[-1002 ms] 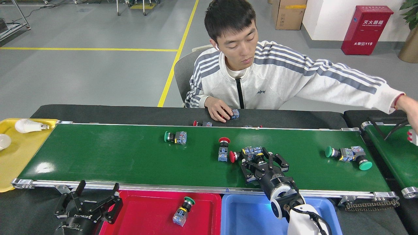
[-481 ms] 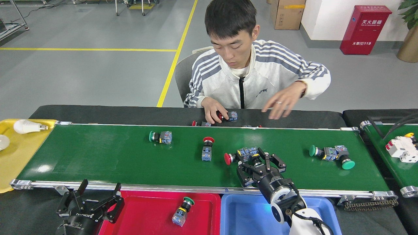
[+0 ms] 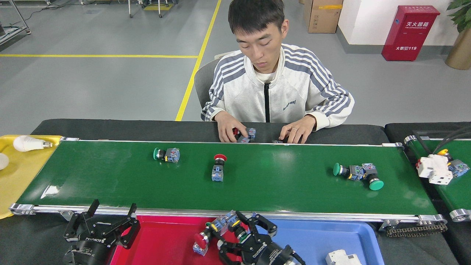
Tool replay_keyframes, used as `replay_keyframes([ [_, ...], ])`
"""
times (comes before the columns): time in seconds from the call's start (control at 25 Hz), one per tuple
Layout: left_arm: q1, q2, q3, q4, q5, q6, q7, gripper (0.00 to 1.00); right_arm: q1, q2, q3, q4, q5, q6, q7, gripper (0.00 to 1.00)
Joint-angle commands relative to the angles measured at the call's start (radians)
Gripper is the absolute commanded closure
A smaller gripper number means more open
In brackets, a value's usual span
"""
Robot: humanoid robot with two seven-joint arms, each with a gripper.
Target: Pick switch part from conveyor to tray
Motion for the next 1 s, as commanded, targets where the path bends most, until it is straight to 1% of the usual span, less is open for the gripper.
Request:
replay_keyframes([
  [0.0,-0.025,-0.004,-0.027,-0.005,-0.004,0.017,0.007,0.00,-0.016,0.011,-0.006,-0.014,-0.005,-0.030,-0.012,0.00],
  [0.08,-0.075,-0.007,-0.064,0.029,-0.009,0.032,0.001,0.00,-0.014,0.006,-0.031,-0.017,-0.010,-0.022,-0.017,0.00],
  [0.12,-0.100,-0.009,-0.078,0.054,-0.009,0.044,-0.001,0.00,-0.011,0.008,-0.071,-0.018,-0.011,-0.014,-0.017,0.00],
  [0.2,-0.171,-0.004,-0.088,0.150,-0.009,0.096,-0.002,0.00,0.009,0.014,-0.238,-0.026,-0.013,0.032,-0.018,0.01],
  [0.24,-0.203,0.003,-0.088,0.201,-0.009,0.116,-0.004,0.00,0.033,0.016,-0.308,-0.033,-0.013,0.067,-0.023,0.01],
  [0.28,-0.223,0.007,-0.088,0.230,-0.009,0.127,-0.004,0.00,0.050,0.016,-0.353,-0.038,-0.013,0.093,-0.034,0.01],
  [0.32,-0.243,0.008,-0.087,0.264,-0.007,0.129,-0.004,0.00,0.076,0.016,-0.422,-0.044,-0.013,0.139,-0.061,0.01],
  [0.4,-0.243,0.014,-0.091,0.267,-0.001,0.109,-0.004,0.00,0.136,0.005,-0.552,-0.060,-0.013,0.200,-0.129,0.01],
  [0.44,-0.230,0.014,-0.093,0.252,-0.003,0.084,-0.004,0.00,0.165,0.000,-0.595,-0.063,-0.013,0.208,-0.138,0.01],
  [0.48,-0.204,0.014,-0.094,0.222,-0.003,0.035,-0.004,0.00,0.191,-0.012,-0.637,-0.066,-0.013,0.213,-0.138,0.01],
  [0.52,-0.175,0.013,-0.093,0.182,-0.003,-0.023,-0.004,0.00,0.199,-0.026,-0.660,-0.064,-0.013,0.216,-0.136,0.01],
  [0.56,-0.145,0.005,-0.094,0.132,-0.006,-0.075,-0.004,0.00,0.199,-0.030,-0.666,-0.061,-0.011,0.234,-0.133,0.01],
  [0.6,-0.125,-0.003,-0.094,0.106,-0.009,-0.094,-0.004,0.00,0.194,-0.032,-0.666,-0.058,-0.011,0.256,-0.132,0.01],
  [0.64,-0.114,-0.012,-0.101,0.092,-0.010,-0.095,-0.005,0.00,0.176,-0.037,-0.666,-0.055,-0.005,0.291,-0.123,0.01],
  [0.72,-0.128,-0.024,-0.133,0.103,-0.026,-0.076,-0.007,0.00,0.112,-0.049,-0.654,-0.038,0.002,0.320,-0.075,0.01],
  [0.84,-0.187,-0.026,-0.151,0.184,-0.050,0.001,-0.007,0.00,0.024,-0.070,-0.588,0.039,0.004,0.322,-0.026,0.01],
  [0.88,-0.218,-0.024,-0.151,0.222,-0.050,0.009,-0.007,0.00,-0.011,-0.078,-0.560,0.078,0.007,0.323,-0.026,0.01],
  [0.96,-0.264,-0.021,-0.150,0.284,-0.050,0.010,-0.007,0.00,-0.063,-0.073,-0.528,0.140,0.010,0.331,-0.024,0.01],
])
